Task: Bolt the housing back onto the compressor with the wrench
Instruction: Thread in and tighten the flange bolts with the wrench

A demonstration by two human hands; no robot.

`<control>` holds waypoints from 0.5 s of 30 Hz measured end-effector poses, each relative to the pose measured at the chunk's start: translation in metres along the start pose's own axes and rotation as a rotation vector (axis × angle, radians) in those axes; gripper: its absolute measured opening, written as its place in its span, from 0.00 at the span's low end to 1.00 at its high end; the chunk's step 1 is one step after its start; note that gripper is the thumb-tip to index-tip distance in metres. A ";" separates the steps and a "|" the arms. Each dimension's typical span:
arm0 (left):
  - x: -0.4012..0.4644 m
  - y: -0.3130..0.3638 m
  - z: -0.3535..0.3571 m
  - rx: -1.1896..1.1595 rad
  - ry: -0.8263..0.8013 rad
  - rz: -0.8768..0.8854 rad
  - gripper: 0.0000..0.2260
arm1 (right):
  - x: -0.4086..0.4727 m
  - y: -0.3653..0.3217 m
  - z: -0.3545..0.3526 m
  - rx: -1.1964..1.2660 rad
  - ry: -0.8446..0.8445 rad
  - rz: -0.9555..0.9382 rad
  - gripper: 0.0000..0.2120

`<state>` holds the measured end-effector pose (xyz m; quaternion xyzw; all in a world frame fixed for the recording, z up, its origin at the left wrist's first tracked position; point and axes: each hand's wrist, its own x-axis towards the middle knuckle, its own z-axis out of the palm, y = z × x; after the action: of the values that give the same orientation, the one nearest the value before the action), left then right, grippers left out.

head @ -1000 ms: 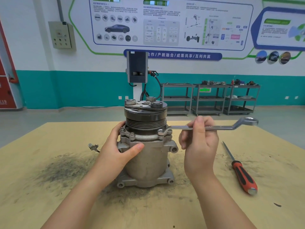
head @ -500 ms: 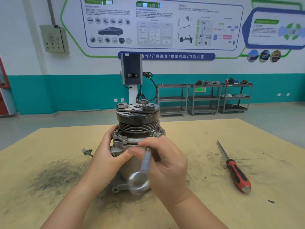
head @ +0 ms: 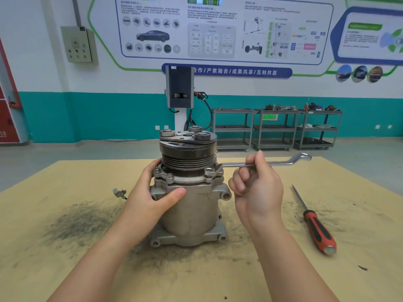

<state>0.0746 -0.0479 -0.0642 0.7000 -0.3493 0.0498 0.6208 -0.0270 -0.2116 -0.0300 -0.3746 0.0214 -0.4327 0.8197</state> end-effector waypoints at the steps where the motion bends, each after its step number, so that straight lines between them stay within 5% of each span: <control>1: 0.000 0.000 0.000 0.002 -0.002 -0.002 0.31 | 0.001 -0.001 -0.001 -0.044 -0.030 -0.008 0.17; 10: 0.000 0.001 0.000 0.032 -0.009 -0.011 0.29 | 0.010 -0.016 -0.008 -0.286 -0.153 -0.005 0.19; 15: 0.000 0.002 -0.001 0.033 -0.023 -0.018 0.30 | -0.009 0.001 -0.002 -0.497 -0.078 -0.481 0.17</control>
<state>0.0740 -0.0471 -0.0623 0.7138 -0.3495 0.0418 0.6055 -0.0323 -0.2065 -0.0351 -0.5733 0.0061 -0.5804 0.5784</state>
